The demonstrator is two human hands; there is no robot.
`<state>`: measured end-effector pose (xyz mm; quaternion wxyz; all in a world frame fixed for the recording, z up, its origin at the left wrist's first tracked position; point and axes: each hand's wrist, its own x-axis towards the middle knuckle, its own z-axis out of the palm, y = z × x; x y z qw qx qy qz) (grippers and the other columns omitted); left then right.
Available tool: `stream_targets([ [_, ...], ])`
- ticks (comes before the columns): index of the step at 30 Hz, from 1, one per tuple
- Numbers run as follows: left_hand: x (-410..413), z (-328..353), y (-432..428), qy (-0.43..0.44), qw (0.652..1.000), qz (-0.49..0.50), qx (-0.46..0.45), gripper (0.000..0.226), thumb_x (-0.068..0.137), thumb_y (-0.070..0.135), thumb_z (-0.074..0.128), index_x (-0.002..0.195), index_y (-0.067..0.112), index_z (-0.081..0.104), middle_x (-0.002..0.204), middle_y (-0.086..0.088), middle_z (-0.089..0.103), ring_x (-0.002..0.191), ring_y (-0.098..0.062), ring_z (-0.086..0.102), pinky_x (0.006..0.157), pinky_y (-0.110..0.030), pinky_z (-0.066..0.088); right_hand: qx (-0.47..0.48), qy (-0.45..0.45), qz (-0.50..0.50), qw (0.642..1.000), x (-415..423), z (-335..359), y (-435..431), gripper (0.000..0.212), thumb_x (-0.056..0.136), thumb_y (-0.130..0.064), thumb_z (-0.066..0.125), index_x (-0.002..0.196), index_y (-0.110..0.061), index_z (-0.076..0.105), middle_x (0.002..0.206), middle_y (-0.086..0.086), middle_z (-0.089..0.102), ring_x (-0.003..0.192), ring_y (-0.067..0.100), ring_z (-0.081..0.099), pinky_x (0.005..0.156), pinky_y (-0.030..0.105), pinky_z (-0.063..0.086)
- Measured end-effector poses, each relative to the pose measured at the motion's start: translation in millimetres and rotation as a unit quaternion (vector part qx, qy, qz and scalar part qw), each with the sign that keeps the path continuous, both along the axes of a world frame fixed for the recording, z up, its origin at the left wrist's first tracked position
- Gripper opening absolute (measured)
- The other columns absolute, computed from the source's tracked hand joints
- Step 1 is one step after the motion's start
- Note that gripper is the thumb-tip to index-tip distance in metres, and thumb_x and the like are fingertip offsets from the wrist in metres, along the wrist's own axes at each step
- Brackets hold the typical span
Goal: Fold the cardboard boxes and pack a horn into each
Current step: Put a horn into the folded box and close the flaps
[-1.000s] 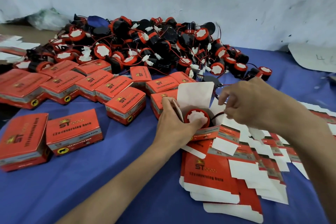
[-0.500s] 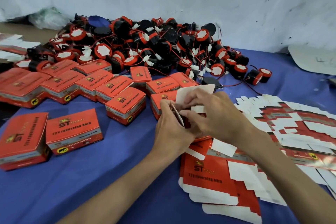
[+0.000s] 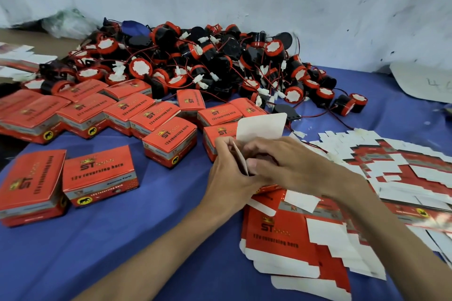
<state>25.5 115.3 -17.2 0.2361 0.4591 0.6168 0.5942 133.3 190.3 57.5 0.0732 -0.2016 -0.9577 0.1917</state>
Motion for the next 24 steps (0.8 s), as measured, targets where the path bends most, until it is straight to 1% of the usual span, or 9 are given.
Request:
stream_targets([
  [2, -1.2, -0.2, -0.5, 0.014, 1.0, -0.012, -0.005, 0.065, 0.056, 0.051, 0.074, 0.1, 0.034, 0.029, 0.099, 0.009, 0.059, 0.088, -0.007, 0.063, 0.072, -0.041, 0.056, -0.063, -0.026, 0.009, 0.998, 2.9, 5.3, 2.1, 0.024, 0.093, -0.034, 0.048, 0.106, -0.021, 0.064, 0.094, -0.004, 0.067, 0.083, 0.007, 0.057, 0.074, 0.029, 0.042],
  [7, -6.1, -2.9, 1.4, 0.028, 0.999, -0.036, -0.012, 0.064, 0.063, 0.04, 0.081, 0.098, 0.033, 0.027, 0.098, 0.006, 0.056, 0.088, -0.009, 0.06, 0.073, -0.034, 0.055, -0.024, -0.041, 0.044, 0.998, 3.1, 4.2, 4.3, 0.02, 0.096, -0.026, 0.051, 0.079, -0.035, 0.056, 0.081, -0.02, 0.052, 0.078, -0.004, 0.05, 0.071, 0.017, 0.036],
  [11, -10.8, -4.2, -1.4, -0.037, 0.991, -0.124, 0.019, 0.053, 0.074, 0.018, 0.076, 0.105, 0.023, 0.033, 0.099, 0.019, 0.055, 0.092, 0.006, 0.058, 0.075, -0.016, 0.051, 0.042, 0.057, 0.045, 0.996, 5.0, -7.1, 6.7, 0.01, 0.091, -0.01, 0.061, 0.095, -0.012, 0.07, 0.092, -0.026, 0.055, 0.081, -0.004, 0.05, 0.073, 0.006, 0.034],
  [13, -12.4, -1.3, -3.1, -0.118, 0.982, -0.144, 0.036, 0.038, 0.077, 0.009, 0.064, 0.1, 0.02, 0.035, 0.097, 0.01, 0.052, 0.083, 0.011, 0.056, 0.072, -0.012, 0.048, 0.064, 0.076, 0.063, 0.993, 4.7, -9.4, 6.6, 0.009, 0.084, -0.004, 0.067, 0.088, -0.006, 0.074, 0.091, -0.009, 0.066, 0.081, 0.004, 0.057, 0.074, 0.012, 0.042],
  [15, -10.9, 2.8, -4.7, -0.174, 0.976, -0.125, 0.049, 0.025, 0.081, 0.015, 0.056, 0.095, 0.022, 0.037, 0.092, 0.007, 0.047, 0.078, 0.011, 0.054, 0.07, -0.01, 0.046, 0.081, 0.061, 0.057, 0.993, 6.1, -11.6, 4.2, 0.011, 0.087, -0.016, 0.067, 0.089, -0.01, 0.076, 0.098, 0.002, 0.066, 0.09, 0.016, 0.06, 0.076, 0.03, 0.048],
  [17, -7.6, 4.5, -5.0, -0.17, 0.979, -0.098, 0.053, 0.016, 0.091, 0.028, 0.053, 0.095, 0.025, 0.037, 0.091, 0.01, 0.046, 0.085, 0.006, 0.053, 0.073, -0.009, 0.045, 0.124, 0.005, 0.056, 0.991, 6.6, -14.9, 3.4, 0.025, 0.093, -0.033, 0.055, 0.096, -0.016, 0.074, 0.11, 0.002, 0.061, 0.104, 0.019, 0.055, 0.082, 0.037, 0.046],
  [19, -4.7, 6.7, -5.2, -0.154, 0.982, -0.084, 0.063, 0.01, 0.098, 0.031, 0.045, 0.099, 0.027, 0.035, 0.097, 0.009, 0.05, 0.089, 0.007, 0.055, 0.073, -0.007, 0.045, 0.149, -0.022, 0.083, 0.985, 6.7, -14.8, 2.8, 0.03, 0.097, -0.033, 0.049, 0.102, -0.016, 0.073, 0.117, 0.004, 0.058, 0.109, 0.02, 0.054, 0.086, 0.036, 0.046],
  [22, -2.1, 7.4, -2.3, -0.17, 0.979, -0.083, 0.081, 0.031, 0.084, 0.039, 0.051, 0.107, 0.031, 0.032, 0.109, 0.001, 0.059, 0.096, 0.003, 0.061, 0.077, -0.015, 0.051, 0.162, 0.161, 0.053, 0.972, 15.4, -13.5, -0.9, 0.021, 0.094, -0.018, 0.057, 0.099, -0.004, 0.072, 0.117, 0.012, 0.06, 0.103, 0.018, 0.058, 0.087, 0.026, 0.047],
  [24, -1.9, 8.1, 0.5, -0.157, 0.983, -0.076, 0.053, 0.046, 0.079, 0.042, 0.061, 0.111, 0.042, 0.029, 0.117, 0.009, 0.057, 0.104, 0.004, 0.059, 0.086, -0.024, 0.052, 0.222, 0.309, -0.059, 0.923, 28.5, -15.7, 2.9, 0.023, 0.093, -0.018, 0.054, 0.094, -0.001, 0.07, 0.112, 0.013, 0.059, 0.103, 0.016, 0.055, 0.089, 0.022, 0.042],
])
